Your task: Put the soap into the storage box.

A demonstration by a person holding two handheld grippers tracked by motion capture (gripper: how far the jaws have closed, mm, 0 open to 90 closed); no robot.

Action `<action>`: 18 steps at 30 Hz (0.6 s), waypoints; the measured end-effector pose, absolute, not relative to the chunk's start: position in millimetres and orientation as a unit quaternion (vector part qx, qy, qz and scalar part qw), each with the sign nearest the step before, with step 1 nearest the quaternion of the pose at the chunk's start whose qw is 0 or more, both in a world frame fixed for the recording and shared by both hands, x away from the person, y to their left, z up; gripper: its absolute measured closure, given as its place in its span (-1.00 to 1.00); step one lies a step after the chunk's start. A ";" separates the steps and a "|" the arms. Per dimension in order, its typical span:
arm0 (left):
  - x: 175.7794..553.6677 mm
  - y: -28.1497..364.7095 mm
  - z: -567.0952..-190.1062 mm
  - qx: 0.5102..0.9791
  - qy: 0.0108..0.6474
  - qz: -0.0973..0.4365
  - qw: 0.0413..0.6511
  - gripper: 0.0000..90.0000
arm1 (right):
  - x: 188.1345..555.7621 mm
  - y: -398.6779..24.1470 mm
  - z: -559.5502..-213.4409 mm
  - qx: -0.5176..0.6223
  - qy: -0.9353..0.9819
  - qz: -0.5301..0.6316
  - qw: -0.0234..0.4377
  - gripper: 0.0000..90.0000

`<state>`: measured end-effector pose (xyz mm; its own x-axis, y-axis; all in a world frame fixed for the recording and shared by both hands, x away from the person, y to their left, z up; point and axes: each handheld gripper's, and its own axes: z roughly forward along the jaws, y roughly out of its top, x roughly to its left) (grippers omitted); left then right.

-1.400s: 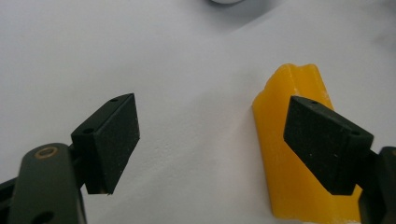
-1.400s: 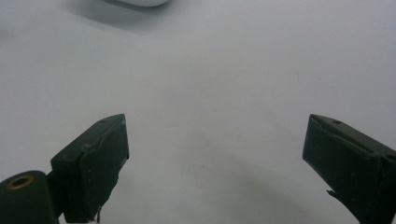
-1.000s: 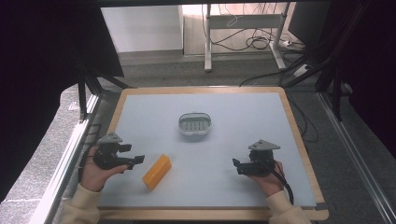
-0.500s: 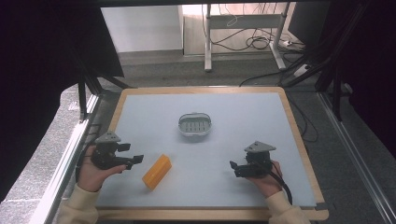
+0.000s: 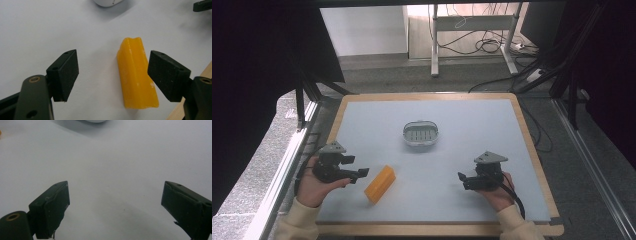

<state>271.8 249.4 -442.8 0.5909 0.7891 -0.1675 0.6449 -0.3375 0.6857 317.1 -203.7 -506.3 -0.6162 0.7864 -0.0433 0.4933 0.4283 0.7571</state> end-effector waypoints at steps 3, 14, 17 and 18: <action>271.0 245.6 -442.5 0.814 0.439 0.097 0.367 -0.45 | 317.1 -203.7 -506.4 0.389 0.822 0.365 0.200 -0.81; 272.4 236.6 -443.9 0.824 0.440 0.095 0.344 -0.47 | 317.4 -205.3 -505.3 0.393 0.818 0.366 0.205 -0.81; 271.3 233.6 -443.2 0.826 0.436 0.094 0.344 -0.47 | 317.4 -205.2 -505.4 0.394 0.818 0.365 0.205 -0.81; 270.7 231.6 -443.1 0.827 0.435 0.091 0.343 -0.47 | 317.6 -205.1 -505.8 0.395 0.818 0.364 0.206 -0.81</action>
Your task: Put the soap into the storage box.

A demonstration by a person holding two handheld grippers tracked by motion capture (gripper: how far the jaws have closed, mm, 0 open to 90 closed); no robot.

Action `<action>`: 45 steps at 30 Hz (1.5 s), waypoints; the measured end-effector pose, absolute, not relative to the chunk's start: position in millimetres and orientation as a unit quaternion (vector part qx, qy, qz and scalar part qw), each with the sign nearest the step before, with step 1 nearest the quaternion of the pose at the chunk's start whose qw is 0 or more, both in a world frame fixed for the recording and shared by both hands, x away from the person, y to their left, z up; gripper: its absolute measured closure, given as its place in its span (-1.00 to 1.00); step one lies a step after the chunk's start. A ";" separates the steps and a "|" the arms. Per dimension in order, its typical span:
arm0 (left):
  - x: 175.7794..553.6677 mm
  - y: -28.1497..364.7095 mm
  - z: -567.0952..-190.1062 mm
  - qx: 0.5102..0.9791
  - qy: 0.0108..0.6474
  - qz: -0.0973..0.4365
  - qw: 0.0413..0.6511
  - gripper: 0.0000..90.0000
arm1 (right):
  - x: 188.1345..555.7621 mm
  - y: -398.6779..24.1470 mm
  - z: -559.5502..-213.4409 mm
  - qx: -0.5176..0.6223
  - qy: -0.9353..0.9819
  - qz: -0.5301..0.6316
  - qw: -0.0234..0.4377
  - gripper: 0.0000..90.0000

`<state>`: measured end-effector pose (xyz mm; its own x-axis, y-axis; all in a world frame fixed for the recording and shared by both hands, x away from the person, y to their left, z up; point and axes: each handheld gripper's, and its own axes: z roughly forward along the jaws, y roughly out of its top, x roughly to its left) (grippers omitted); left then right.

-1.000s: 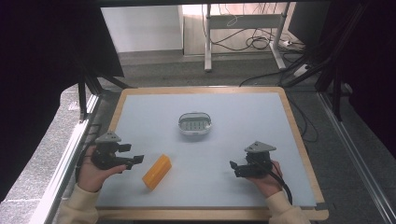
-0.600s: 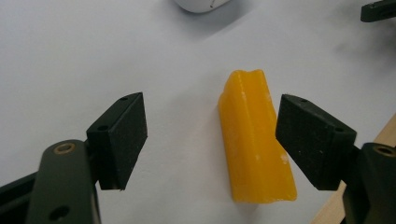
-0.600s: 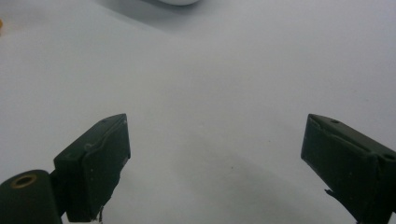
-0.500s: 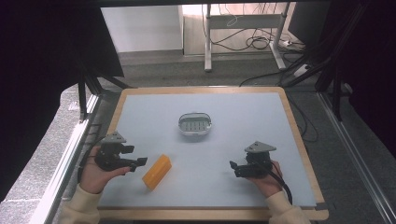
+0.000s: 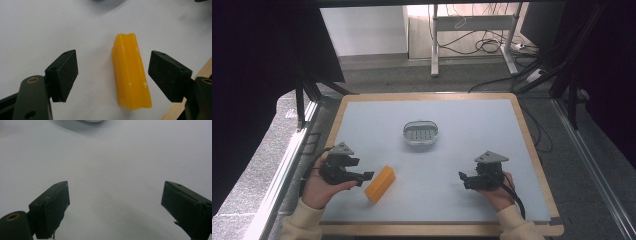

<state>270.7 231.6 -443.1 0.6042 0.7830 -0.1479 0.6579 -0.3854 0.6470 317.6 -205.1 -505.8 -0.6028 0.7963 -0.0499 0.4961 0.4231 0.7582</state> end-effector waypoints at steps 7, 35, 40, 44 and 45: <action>271.6 224.5 -446.5 0.833 0.435 0.086 0.331 -0.47 | 318.5 -206.8 -506.1 0.403 0.815 0.361 0.209 -0.82; 278.2 189.7 -468.1 0.860 0.427 0.081 0.267 -0.46 | 319.0 -206.4 -507.7 0.405 0.816 0.352 0.217 -0.82; 280.5 182.2 -471.7 0.864 0.426 0.081 0.256 -0.45 | 319.4 -205.8 -508.7 0.404 0.818 0.349 0.214 -0.83; 282.6 177.2 -474.7 0.868 0.424 0.084 0.243 -0.44 | 319.3 -205.3 -508.5 0.404 0.818 0.349 0.215 -0.83; 282.9 176.2 -475.5 0.870 0.423 0.085 0.239 -0.42 | 319.2 -205.3 -508.4 0.404 0.818 0.349 0.215 -0.83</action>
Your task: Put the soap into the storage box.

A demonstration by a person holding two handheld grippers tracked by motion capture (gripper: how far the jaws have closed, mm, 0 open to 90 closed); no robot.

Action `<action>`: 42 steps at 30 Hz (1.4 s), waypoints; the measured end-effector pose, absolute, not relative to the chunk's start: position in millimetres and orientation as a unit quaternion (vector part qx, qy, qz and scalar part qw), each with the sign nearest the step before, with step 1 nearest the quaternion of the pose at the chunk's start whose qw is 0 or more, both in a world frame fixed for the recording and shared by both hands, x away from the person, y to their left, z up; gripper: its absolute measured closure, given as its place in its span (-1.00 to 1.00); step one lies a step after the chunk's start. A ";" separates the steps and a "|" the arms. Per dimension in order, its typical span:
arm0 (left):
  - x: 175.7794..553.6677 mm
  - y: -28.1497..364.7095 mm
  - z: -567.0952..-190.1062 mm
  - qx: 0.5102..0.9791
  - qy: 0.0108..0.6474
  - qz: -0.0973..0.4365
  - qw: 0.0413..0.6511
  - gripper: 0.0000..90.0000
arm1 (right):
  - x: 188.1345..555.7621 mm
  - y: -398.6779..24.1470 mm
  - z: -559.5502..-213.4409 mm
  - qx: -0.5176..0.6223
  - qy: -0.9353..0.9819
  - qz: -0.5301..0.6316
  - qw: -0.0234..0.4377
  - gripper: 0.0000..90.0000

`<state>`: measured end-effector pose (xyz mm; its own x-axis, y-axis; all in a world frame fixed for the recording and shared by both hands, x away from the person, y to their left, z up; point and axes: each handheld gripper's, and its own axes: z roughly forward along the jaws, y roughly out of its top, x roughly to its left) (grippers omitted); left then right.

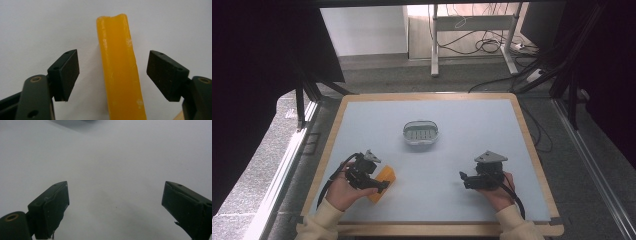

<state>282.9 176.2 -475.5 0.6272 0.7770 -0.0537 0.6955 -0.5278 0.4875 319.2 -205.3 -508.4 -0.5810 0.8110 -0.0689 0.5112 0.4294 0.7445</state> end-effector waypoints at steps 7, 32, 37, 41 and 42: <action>285.0 167.2 -483.6 0.878 0.422 0.097 0.205 -0.31 | 319.3 -204.5 -509.4 0.404 0.819 0.346 0.216 -0.83; 288.5 155.2 -496.4 0.882 0.427 0.090 0.175 0.30 | 320.1 -204.5 -510.5 0.407 0.821 0.336 0.216 -0.82; 288.8 156.7 -496.3 0.881 0.426 0.086 0.186 0.34 | 320.3 -204.6 -510.7 0.406 0.822 0.334 0.216 -0.82; 288.9 157.4 -495.6 0.881 0.424 0.082 0.191 0.36 | 320.4 -204.4 -510.9 0.406 0.823 0.332 0.216 -0.82; 288.7 157.5 -495.2 0.881 0.424 0.082 0.192 0.36 | 320.4 -204.3 -510.9 0.406 0.823 0.332 0.216 -0.82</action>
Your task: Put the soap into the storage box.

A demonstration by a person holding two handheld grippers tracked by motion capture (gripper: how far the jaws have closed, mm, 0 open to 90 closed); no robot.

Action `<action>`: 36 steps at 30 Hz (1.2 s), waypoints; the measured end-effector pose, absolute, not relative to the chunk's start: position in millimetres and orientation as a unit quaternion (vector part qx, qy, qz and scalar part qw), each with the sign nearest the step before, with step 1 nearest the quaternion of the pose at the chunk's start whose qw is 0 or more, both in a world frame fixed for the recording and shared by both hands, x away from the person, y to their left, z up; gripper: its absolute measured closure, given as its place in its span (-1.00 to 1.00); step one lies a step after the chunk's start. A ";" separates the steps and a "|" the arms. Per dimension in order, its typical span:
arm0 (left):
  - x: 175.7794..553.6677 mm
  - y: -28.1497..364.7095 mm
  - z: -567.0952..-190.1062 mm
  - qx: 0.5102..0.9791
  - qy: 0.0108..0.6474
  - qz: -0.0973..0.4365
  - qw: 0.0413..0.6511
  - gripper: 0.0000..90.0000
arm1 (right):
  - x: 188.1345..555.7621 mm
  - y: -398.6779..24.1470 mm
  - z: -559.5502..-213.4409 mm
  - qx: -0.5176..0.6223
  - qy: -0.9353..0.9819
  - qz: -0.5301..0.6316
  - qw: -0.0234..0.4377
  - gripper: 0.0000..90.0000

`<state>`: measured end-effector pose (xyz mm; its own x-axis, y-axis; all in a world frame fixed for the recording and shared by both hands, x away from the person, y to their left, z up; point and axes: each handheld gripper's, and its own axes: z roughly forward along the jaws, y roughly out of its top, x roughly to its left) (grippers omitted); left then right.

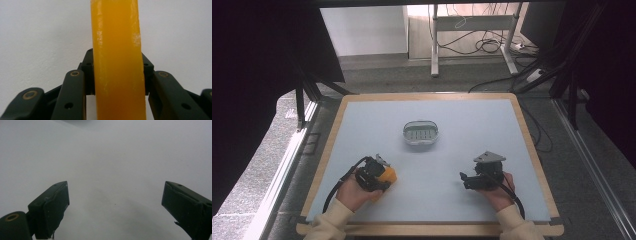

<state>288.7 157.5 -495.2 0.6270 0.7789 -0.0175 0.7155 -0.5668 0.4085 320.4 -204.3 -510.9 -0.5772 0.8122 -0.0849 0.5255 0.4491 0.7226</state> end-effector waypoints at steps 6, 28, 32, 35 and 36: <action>287.2 160.0 -488.9 0.880 0.419 0.077 0.208 0.37 | 320.2 -204.6 -510.3 0.406 0.824 0.332 0.216 -0.82; 283.7 174.3 -470.8 0.878 0.400 0.055 0.258 0.37 | 320.3 -204.8 -510.4 0.405 0.825 0.330 0.216 -0.83; 282.8 174.6 -469.7 0.879 0.397 0.058 0.258 0.37 | 320.4 -204.7 -510.7 0.405 0.825 0.329 0.217 -0.82; 281.9 174.4 -468.2 0.879 0.395 0.059 0.260 0.37 | 320.5 -204.9 -510.8 0.405 0.826 0.328 0.217 -0.82; 281.8 174.7 -467.8 0.879 0.394 0.059 0.261 0.37 | 320.5 -204.9 -510.9 0.405 0.826 0.327 0.217 -0.82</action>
